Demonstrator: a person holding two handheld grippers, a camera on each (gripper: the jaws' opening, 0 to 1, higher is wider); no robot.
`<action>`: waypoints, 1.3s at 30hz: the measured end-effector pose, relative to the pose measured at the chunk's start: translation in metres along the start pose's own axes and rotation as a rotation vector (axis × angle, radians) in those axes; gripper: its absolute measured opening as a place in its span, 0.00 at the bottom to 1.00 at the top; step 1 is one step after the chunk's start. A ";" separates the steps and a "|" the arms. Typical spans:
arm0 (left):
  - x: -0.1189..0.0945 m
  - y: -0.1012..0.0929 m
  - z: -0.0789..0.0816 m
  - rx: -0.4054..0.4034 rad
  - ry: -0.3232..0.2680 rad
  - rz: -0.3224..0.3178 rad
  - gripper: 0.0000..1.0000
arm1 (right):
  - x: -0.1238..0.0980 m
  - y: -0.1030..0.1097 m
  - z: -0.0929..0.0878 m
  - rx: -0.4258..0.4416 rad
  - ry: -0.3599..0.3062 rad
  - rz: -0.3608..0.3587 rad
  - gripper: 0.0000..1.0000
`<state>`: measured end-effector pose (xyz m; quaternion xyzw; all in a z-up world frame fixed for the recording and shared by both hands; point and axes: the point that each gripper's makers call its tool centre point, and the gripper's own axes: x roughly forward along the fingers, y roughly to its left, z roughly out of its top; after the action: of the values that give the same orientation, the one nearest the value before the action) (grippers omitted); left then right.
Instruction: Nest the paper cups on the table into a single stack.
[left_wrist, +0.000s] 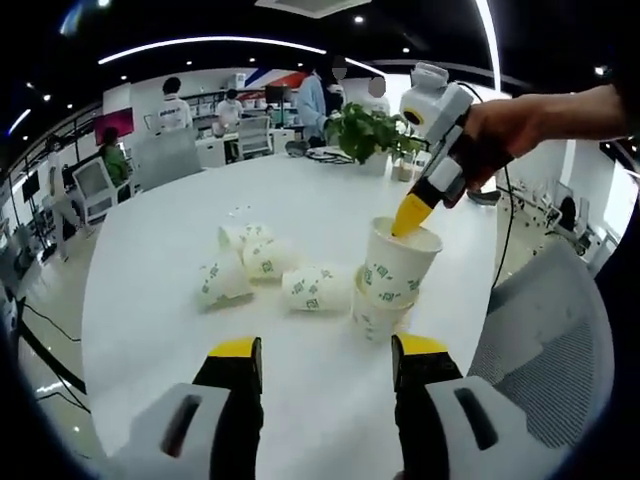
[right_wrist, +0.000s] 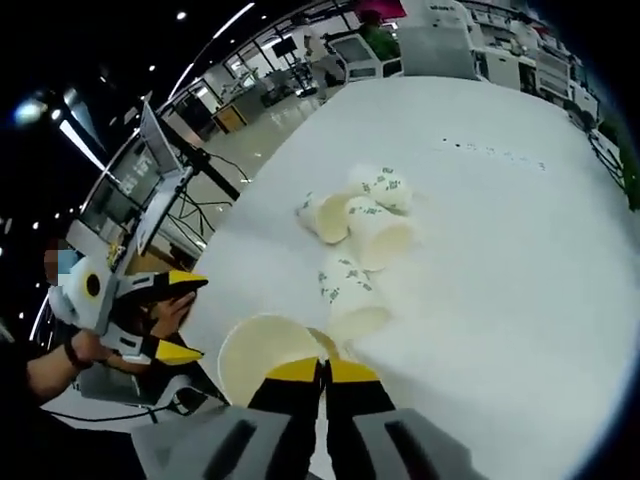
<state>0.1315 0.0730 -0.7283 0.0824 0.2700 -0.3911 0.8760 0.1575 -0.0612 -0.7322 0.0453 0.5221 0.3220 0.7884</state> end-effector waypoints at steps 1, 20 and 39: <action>-0.001 -0.001 0.000 0.000 0.001 0.001 0.50 | 0.002 -0.001 0.000 -0.007 0.002 -0.005 0.00; -0.004 0.005 -0.013 -0.016 0.015 0.007 0.50 | 0.020 0.000 -0.010 -0.021 0.045 -0.019 0.00; -0.007 0.003 -0.023 -0.030 0.026 0.001 0.49 | 0.030 -0.003 -0.015 -0.039 0.076 -0.035 0.00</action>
<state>0.1208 0.0875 -0.7442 0.0743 0.2874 -0.3854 0.8737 0.1533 -0.0510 -0.7643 0.0084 0.5459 0.3199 0.7744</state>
